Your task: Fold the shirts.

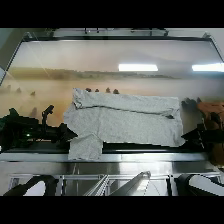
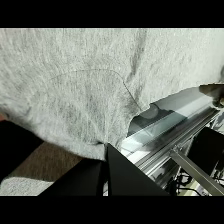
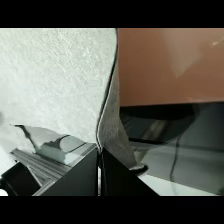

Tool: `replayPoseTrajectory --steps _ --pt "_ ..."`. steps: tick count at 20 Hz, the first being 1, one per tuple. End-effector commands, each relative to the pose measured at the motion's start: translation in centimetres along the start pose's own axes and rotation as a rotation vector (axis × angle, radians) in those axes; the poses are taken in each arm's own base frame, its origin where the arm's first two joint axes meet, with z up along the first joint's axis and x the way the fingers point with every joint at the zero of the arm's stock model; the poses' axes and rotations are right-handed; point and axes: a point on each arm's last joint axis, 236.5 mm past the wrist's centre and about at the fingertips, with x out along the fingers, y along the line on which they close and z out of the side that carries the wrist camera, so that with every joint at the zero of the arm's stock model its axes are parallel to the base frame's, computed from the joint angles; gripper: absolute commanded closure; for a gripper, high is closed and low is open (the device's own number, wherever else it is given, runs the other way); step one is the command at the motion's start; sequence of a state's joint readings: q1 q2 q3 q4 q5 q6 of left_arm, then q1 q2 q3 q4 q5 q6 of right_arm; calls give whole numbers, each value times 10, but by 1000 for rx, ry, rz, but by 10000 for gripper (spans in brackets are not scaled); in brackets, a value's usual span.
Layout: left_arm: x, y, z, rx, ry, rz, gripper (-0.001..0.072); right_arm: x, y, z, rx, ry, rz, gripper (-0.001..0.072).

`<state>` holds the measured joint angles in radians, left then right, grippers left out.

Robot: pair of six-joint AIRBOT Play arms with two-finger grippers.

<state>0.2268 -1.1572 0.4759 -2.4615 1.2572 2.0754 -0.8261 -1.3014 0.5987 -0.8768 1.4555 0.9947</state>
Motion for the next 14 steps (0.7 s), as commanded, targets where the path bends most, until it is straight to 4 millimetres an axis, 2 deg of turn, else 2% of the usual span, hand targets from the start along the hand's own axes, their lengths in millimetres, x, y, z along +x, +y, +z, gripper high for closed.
replayPoseTrajectory --steps 1,3,4,6,7,9,11,14 --pt "0 0 0 11 0 0 684 0 5 -3 18 5 24 695" --pt "0 -2 -1 10 5 -8 684 -1 5 -3 35 3 23 696" --pt "-1 -11 -2 26 13 -43 684 -2 7 -2 36 -5 24 696" --pt "-14 -43 2 84 28 -135 684 -7 24 6 20 -38 79 696" --pt "-24 -58 12 117 13 -161 684 -12 35 12 13 -61 117 696" --pt "-45 -75 40 148 -51 -135 684 -20 55 29 -3 -125 192 696" --pt "-65 -90 72 180 -99 -125 684 -31 70 57 -15 -232 248 696" --pt "-84 -85 123 121 -136 -124 684 -45 74 95 -9 -341 284 696"
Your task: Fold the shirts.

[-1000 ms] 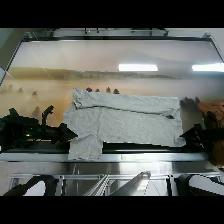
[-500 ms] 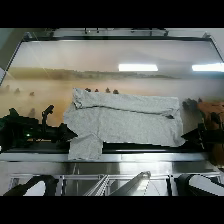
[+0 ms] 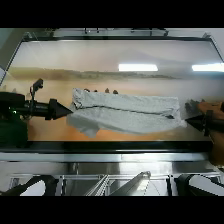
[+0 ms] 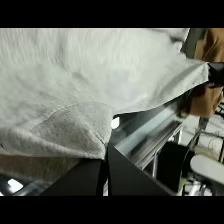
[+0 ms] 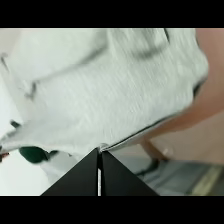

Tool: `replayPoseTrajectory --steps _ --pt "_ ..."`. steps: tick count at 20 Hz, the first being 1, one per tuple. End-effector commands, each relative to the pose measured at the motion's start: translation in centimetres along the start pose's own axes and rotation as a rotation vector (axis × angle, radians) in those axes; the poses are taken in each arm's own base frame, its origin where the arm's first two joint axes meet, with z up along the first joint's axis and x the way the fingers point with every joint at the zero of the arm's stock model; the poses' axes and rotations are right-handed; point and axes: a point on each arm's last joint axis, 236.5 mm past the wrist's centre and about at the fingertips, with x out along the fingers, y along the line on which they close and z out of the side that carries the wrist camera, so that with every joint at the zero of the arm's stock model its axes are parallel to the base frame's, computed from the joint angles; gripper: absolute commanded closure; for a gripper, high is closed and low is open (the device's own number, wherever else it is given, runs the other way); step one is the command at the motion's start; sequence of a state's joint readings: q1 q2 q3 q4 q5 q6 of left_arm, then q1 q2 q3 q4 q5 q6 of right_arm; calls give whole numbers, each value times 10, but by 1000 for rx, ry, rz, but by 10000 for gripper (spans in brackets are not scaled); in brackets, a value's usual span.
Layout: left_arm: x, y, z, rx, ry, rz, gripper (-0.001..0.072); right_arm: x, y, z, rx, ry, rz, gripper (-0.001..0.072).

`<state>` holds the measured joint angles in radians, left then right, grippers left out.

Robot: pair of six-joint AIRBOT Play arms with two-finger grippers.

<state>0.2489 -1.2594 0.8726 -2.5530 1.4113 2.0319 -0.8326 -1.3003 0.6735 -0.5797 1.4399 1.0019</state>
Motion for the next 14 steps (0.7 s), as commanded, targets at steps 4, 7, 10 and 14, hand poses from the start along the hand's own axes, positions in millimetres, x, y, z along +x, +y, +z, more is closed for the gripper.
replayPoseTrajectory --steps 4,7,10,14 --pt "5 38 81 -123 9 -13 686 17 7 73 -33 -191 103 696" --pt "18 60 113 -177 20 -12 686 36 2 98 -46 -258 136 696" --pt "36 73 131 -196 46 -14 687 59 -6 104 -70 -224 137 695" --pt "63 80 147 -184 100 -21 688 84 -18 102 -90 -187 98 695"
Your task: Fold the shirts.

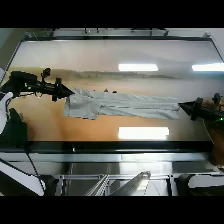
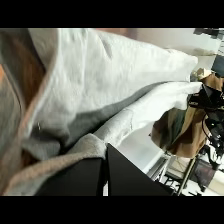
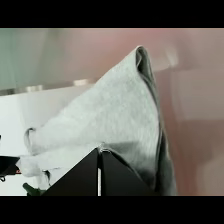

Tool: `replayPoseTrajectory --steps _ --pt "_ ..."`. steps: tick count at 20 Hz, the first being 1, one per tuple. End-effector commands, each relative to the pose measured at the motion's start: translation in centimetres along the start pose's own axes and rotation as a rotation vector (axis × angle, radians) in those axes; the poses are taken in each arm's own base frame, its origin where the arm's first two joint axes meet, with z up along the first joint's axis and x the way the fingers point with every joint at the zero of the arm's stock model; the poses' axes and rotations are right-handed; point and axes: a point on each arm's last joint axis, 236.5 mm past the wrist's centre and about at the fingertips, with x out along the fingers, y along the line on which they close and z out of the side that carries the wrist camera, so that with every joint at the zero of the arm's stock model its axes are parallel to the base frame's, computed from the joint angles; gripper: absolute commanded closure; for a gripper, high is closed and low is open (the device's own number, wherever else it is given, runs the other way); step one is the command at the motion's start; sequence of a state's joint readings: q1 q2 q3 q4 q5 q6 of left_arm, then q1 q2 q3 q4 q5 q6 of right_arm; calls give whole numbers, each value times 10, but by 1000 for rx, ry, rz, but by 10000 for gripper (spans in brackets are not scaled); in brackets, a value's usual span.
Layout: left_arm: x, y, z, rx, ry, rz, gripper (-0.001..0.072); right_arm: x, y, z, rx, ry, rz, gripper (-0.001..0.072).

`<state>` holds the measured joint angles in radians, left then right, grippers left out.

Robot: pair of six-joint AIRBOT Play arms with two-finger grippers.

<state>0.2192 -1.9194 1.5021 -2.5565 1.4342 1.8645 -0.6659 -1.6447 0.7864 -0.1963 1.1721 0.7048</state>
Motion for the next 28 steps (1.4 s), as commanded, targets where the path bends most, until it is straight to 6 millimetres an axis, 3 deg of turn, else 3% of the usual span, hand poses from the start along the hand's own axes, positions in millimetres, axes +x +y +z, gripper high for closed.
replayPoseTrajectory --steps 1,3,5,6,7,8,10,11,12,13,15,18,22,24,26,28 --pt "21 5 14 -1 57 -7 688 17 -12 0 -33 5 -25 695" --pt "22 0 12 19 102 -20 686 16 -10 1 -40 9 -21 695" --pt "11 -11 10 56 140 -35 669 11 2 2 -59 25 13 693" --pt "1 -18 12 65 136 -36 403 6 10 4 -76 42 33 687" --pt "-9 -25 16 70 126 -36 185 -2 16 6 -84 73 31 630" --pt "-18 -32 22 68 109 -32 -13 -9 18 7 -99 114 11 467" --pt "-35 -48 26 94 98 -26 -9 -20 14 3 -127 207 -64 453" --pt "-41 -57 27 100 91 -21 -8 -25 4 2 -133 241 -133 396" --pt "-47 -65 29 121 82 -17 0 -31 -9 0 -161 275 -205 279" --pt "-47 -73 29 135 77 -13 120 -33 -17 -3 -185 305 -254 230" --pt "-38 -84 21 160 89 -12 710 -29 -32 -11 -226 354 -330 210" --pt "-7 -91 7 171 124 -10 687 0 -29 -17 -280 370 -353 209" --pt "56 -91 -13 202 182 45 689 44 -19 -31 -334 384 -392 225" --pt "96 -82 -28 251 215 146 688 60 -9 -47 -365 422 -381 690" --pt "134 -75 -39 324 217 250 688 64 -2 -58 -385 457 -369 696" --pt "173 -73 -45 404 184 329 687 54 8 -60 -390 471 -355 696"
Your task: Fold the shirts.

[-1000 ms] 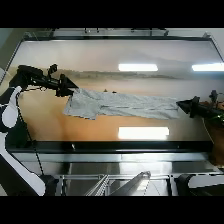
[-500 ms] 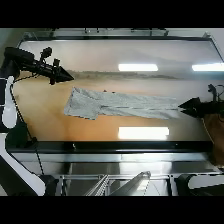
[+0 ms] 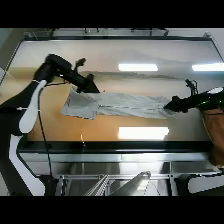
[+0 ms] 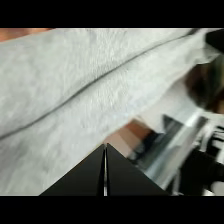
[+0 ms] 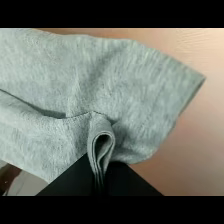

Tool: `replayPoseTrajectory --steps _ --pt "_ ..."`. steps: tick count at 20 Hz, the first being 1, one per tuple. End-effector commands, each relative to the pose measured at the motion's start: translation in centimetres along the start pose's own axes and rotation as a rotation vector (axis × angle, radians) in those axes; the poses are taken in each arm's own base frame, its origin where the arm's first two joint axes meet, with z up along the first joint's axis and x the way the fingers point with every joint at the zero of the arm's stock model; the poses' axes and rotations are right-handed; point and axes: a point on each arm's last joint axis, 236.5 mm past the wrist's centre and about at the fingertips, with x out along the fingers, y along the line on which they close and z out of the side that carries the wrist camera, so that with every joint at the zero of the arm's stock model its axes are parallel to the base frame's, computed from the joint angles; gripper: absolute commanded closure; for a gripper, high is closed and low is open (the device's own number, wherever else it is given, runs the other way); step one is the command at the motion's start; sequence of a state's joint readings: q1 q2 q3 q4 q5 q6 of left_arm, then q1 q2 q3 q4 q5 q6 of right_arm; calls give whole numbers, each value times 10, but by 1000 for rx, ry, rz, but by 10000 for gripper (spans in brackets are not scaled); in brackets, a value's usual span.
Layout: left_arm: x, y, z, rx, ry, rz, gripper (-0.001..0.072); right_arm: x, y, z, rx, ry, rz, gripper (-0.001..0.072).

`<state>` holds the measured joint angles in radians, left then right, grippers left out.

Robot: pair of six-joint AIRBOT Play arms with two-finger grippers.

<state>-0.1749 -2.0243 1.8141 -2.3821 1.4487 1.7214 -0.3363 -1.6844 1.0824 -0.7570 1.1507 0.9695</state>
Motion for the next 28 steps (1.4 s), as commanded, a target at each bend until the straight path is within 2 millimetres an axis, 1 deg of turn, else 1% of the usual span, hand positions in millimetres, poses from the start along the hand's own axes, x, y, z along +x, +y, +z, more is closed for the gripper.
replayPoseTrajectory --steps 1,3,5,7,8,10,11,12,13,14,15,16,17,18,20,21,22,23,24,26,28 --pt "70 -6 4 125 -46 178 687 -13 16 -5 -30 14 15 697" --pt "104 -16 -3 163 -28 213 687 -44 23 -2 -36 -32 27 697" --pt "133 -29 -12 173 23 209 687 -81 36 3 -60 -104 43 697" --pt "159 -42 -23 178 84 204 687 -116 56 8 -101 -196 69 697" --pt "170 -50 -28 186 111 196 687 -132 71 11 -130 -244 98 697" --pt "186 -70 -33 225 131 184 686 -162 105 15 -193 -334 166 697" --pt "192 -86 -35 246 125 159 686 -173 119 17 -228 -365 178 697" --pt "195 -105 -34 247 105 110 685 -180 131 17 -257 -385 182 697" --pt "192 -128 -33 228 82 30 684 -185 146 18 -286 -401 198 697" --pt "180 -150 -30 221 62 -47 684 -187 163 18 -310 -413 231 697" --pt "161 -167 -28 235 41 -108 684 -186 184 16 -337 -416 276 697" --pt "136 -172 -25 252 24 -117 684 -180 205 14 -364 -407 322 697" --pt "104 -173 -21 283 2 -106 685 -169 224 11 -392 -390 350 697" --pt "70 -170 -17 308 -19 -86 685 -153 241 8 -423 -370 357 697" --pt "-7 -150 -12 327 -81 11 685 -109 282 -3 -487 -320 379 697" --pt "-48 -135 -13 322 -116 72 685 -86 301 -9 -512 -301 385 698" --pt "-83 -122 -16 306 -152 115 685 -58 320 -16 -532 -281 389 698" --pt "-117 -112 -22 289 -197 143 685 -30 333 -23 -540 -265 385 697" --pt "-145 -103 -29 276 -240 157 685 -2 345 -30 -543 -241 380 698" --pt "-184 -83 -45 236 -304 178 685 62 362 -45 -565 -166 363 698" --pt "-200 -62 -62 194 -328 190 685 120 371 -55 -573 -84 358 697"
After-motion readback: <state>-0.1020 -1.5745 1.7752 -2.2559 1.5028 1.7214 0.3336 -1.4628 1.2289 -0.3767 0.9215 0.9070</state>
